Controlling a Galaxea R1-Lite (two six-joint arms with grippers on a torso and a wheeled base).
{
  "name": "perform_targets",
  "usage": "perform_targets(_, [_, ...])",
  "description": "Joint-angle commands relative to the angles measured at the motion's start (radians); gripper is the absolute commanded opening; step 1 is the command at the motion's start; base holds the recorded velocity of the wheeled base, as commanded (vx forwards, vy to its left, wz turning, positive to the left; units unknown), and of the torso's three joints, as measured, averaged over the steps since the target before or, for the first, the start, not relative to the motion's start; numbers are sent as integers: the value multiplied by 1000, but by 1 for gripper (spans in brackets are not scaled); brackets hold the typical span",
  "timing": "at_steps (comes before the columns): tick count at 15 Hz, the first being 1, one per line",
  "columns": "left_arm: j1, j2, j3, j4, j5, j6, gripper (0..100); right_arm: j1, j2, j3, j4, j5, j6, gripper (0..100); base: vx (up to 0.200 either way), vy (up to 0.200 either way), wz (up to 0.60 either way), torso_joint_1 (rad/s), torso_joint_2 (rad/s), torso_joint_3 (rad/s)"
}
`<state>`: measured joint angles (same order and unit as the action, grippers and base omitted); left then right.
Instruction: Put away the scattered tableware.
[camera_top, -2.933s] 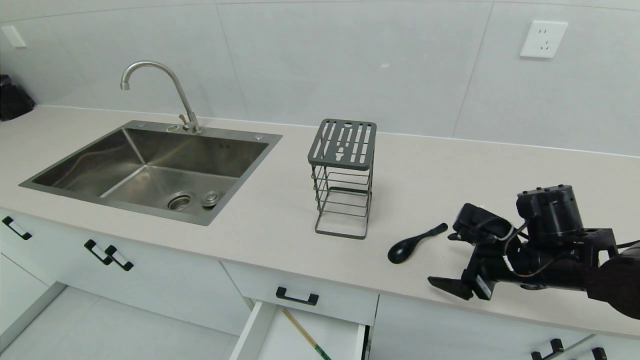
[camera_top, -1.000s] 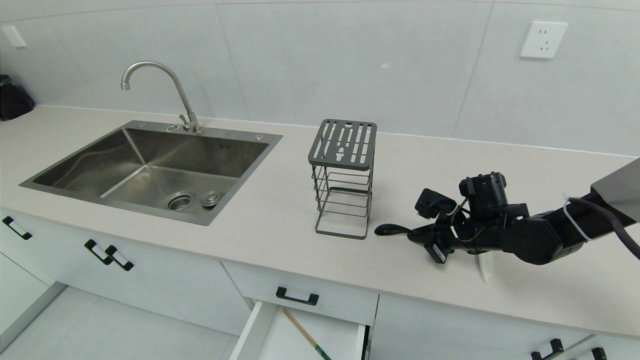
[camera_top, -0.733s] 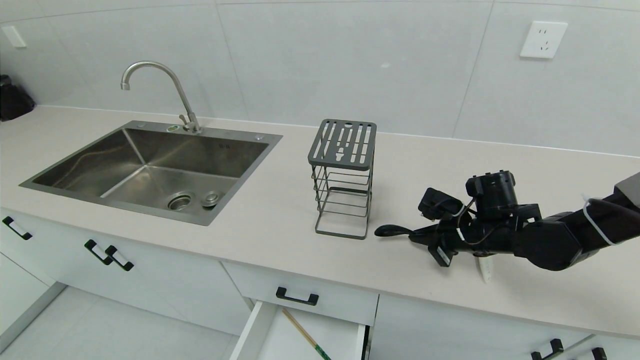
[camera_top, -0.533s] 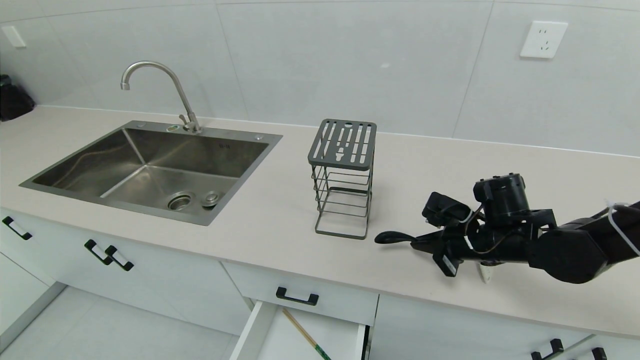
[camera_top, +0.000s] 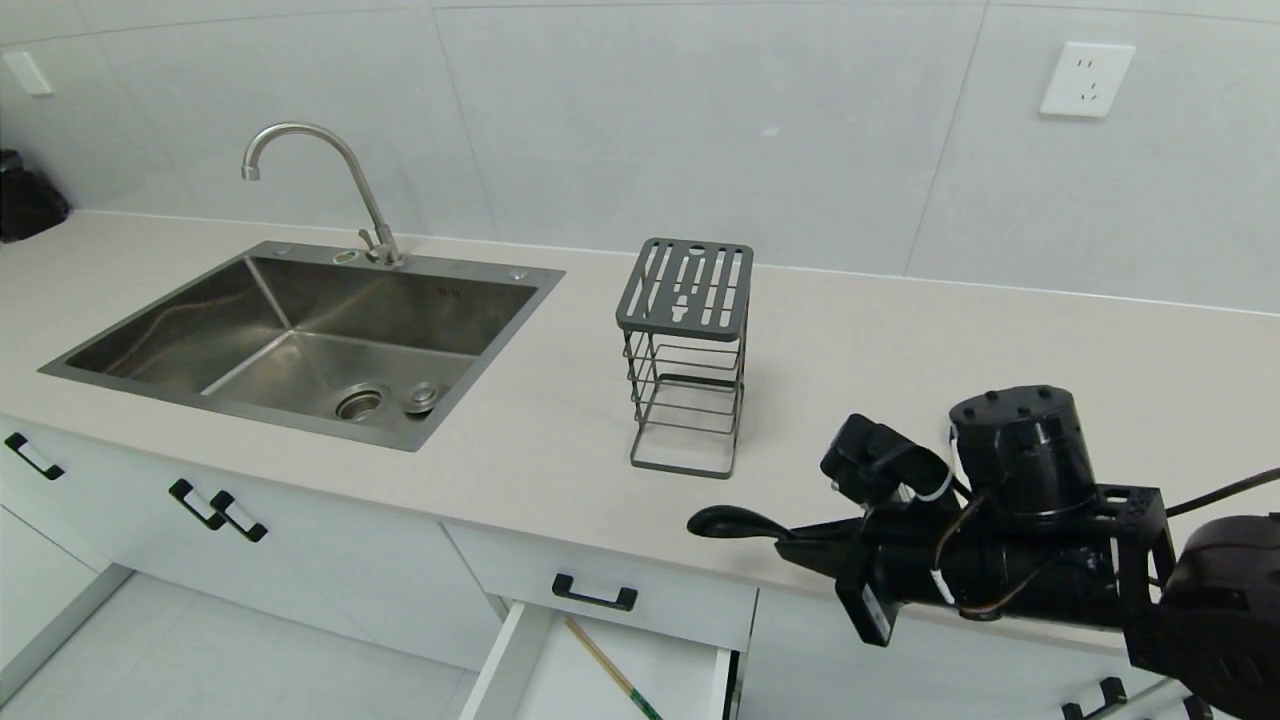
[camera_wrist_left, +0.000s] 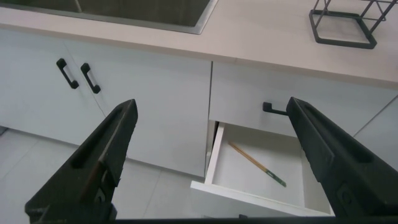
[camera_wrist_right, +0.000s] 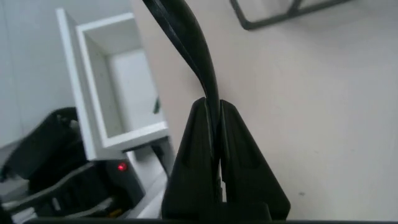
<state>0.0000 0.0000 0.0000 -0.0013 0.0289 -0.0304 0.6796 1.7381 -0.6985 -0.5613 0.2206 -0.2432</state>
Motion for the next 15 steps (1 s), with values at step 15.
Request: perform_targets(15, [0,0,0,0,0,0,100,365,103,-119,-12,-173,231,0,0,0,0,0,0,0])
